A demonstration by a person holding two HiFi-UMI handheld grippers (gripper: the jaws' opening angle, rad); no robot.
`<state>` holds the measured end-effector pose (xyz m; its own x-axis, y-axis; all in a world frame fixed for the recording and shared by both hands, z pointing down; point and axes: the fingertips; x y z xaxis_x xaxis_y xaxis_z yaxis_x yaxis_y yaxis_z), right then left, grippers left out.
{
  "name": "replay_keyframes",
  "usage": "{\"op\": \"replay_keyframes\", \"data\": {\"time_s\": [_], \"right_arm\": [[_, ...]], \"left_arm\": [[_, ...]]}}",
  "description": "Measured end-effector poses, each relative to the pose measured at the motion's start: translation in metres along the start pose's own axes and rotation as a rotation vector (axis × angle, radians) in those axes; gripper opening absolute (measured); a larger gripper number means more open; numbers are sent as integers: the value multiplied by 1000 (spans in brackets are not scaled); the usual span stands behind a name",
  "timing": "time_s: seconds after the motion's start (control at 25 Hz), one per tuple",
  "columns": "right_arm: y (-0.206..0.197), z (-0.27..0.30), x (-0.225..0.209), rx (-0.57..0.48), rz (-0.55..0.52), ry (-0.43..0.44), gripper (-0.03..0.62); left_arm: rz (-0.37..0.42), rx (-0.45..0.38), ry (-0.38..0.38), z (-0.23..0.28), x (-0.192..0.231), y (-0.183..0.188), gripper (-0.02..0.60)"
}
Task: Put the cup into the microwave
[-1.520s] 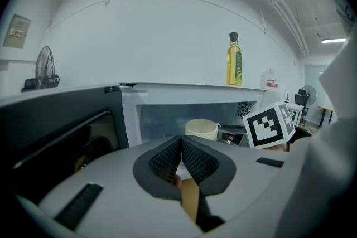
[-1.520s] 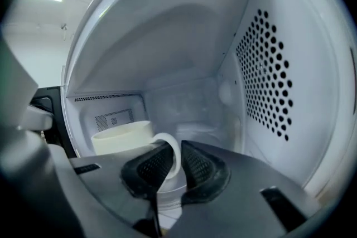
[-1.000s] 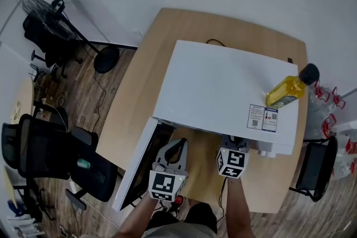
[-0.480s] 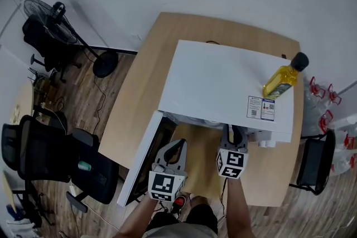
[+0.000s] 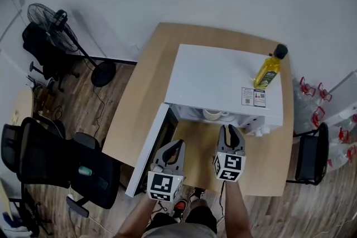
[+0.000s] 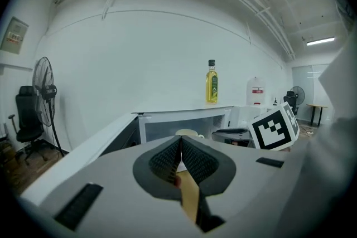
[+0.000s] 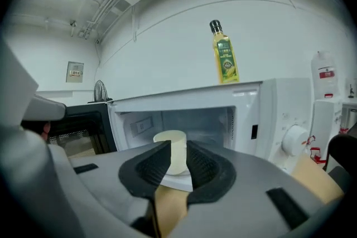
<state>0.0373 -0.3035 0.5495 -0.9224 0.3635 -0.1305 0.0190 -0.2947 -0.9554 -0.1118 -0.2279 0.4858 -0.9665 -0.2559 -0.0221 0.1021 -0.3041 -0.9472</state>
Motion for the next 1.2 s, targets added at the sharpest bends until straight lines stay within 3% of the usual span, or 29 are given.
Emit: {"op": "replay_keyframes", "data": {"time_s": [0.68,1.2], "right_arm": [[72,-171,83,-129,-80,-59,71],[67,-291,149,-171,-122,-97,34]], "left_arm": [[48,-134,-96,-128,-12,43,25],[77,-202,-165,-229,-22,41,25]]}}
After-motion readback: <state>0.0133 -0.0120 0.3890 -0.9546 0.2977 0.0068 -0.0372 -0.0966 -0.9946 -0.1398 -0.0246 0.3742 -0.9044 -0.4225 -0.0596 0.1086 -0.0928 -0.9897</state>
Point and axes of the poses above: the fingertips, and each gripper's own axes: z forward along the fingers, x to its left, y out of its top, and after that the axes turned 8 degrees about y, right-handed
